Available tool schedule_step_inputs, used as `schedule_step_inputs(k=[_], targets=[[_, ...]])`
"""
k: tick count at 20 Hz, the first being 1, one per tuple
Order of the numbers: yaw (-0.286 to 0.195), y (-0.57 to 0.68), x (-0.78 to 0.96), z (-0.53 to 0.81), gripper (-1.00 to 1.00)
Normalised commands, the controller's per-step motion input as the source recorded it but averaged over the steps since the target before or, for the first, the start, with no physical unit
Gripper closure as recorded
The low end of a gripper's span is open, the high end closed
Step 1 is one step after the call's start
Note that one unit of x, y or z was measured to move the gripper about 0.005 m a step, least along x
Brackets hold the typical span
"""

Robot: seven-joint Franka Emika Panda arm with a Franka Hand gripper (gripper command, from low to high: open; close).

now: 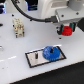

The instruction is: Insert the blue gear onto the right peg, followed by the red gear

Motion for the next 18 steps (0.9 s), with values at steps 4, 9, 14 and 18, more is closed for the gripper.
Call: schedule_step_inputs(k=[4,9,14,18], targets=[[0.0,-0.27,0.62,0.38,1.0],[0.0,-0.34,0.57,0.3,1.0],[0.0,-0.33,0.54,0.21,1.0],[0.0,-0.29,0.58,0.13,1.0]])
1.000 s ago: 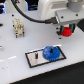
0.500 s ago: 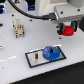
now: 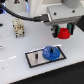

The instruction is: Insert the blue gear onto the right peg, followed by the red gear

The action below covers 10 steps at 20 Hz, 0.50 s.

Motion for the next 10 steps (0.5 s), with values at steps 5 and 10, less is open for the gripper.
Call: schedule_step_inputs(k=[5,10], targets=[[0.0,-0.22,0.59,0.05,1.0],[0.0,-0.19,0.45,0.01,1.0]])
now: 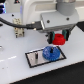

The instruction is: Insert the blue gear onto the right peg, followed by the red gear

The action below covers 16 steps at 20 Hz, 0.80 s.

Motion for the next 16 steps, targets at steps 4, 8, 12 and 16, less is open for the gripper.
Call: schedule_step_inputs(k=[4,8,12,16], targets=[[0.0,-0.18,0.24,-0.06,1.0],[0.0,-0.11,0.06,-0.06,1.0],[0.0,-0.12,0.11,-0.11,1.0],[0.0,-0.02,0.11,-0.05,1.0]])
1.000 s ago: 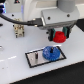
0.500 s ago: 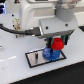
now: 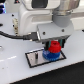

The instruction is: Insert the blue gear onto the right peg, followed by the red gear

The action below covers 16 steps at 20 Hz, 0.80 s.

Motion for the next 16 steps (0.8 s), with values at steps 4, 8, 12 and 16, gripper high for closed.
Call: schedule_step_inputs(k=[4,8,12,16], targets=[[0.0,-0.01,0.04,0.32,1.0],[0.0,-0.05,-0.01,0.35,1.0],[0.0,-0.01,0.05,0.12,1.0],[0.0,-0.09,0.16,-0.01,1.0]])
